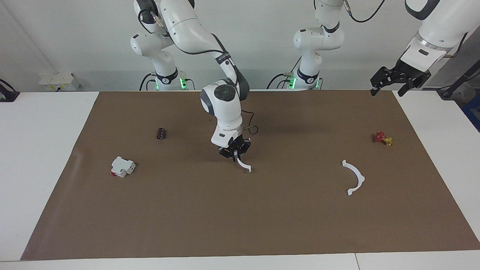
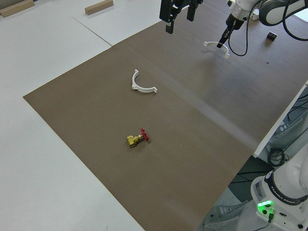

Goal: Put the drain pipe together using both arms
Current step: 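Carry the half-ring with the right gripper to the table center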

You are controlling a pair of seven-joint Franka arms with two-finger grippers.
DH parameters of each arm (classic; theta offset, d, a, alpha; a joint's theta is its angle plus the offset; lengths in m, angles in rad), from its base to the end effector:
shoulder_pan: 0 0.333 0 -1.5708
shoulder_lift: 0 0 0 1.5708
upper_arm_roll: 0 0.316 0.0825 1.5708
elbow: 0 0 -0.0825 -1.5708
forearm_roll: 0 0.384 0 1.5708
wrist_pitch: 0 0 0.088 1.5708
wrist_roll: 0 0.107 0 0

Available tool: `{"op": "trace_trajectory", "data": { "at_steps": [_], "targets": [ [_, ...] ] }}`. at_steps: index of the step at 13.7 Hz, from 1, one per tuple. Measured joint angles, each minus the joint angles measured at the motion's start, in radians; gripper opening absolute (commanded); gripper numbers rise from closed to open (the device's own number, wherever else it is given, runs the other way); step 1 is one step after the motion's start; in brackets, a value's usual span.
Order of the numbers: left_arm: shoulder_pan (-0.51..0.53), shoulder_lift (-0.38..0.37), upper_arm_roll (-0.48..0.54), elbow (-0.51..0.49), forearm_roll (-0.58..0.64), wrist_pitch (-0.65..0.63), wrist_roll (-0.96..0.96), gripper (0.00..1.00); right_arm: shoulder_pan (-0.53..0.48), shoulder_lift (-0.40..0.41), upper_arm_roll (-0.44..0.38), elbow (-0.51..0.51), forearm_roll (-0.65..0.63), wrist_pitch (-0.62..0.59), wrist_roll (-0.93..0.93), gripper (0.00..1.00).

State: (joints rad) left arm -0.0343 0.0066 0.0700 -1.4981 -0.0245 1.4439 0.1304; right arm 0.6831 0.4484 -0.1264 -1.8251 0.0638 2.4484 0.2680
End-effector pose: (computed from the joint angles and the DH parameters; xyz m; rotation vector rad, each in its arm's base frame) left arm 0.5434 0.0164 0.6440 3.1077 -0.1509 -0.0912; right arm 0.5592 0.3562 0.3088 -3.0408 -0.3984 -0.2575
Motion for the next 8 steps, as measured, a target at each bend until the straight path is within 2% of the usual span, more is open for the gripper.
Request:
{"op": "trace_trajectory", "data": {
  "at_steps": [3, 6, 8],
  "targets": [
    [0.000, 0.000, -0.001, 0.000, 0.000, 0.000, 0.000, 1.00, 0.000, 0.003, -0.003, -0.008, -0.060, 0.003, 0.002, 0.00],
    [0.000, 0.000, -0.008, -0.001, 0.000, 0.006, 0.000, 1.00, 0.000, 0.004, -0.003, -0.013, -0.065, 0.005, 0.002, 0.00],
    [0.000, -0.003, -0.009, -0.020, 0.000, 0.054, 0.000, 1.00, 0.000, 0.005, -0.003, -0.019, -0.066, 0.005, 0.002, 0.00]
  ]
}}
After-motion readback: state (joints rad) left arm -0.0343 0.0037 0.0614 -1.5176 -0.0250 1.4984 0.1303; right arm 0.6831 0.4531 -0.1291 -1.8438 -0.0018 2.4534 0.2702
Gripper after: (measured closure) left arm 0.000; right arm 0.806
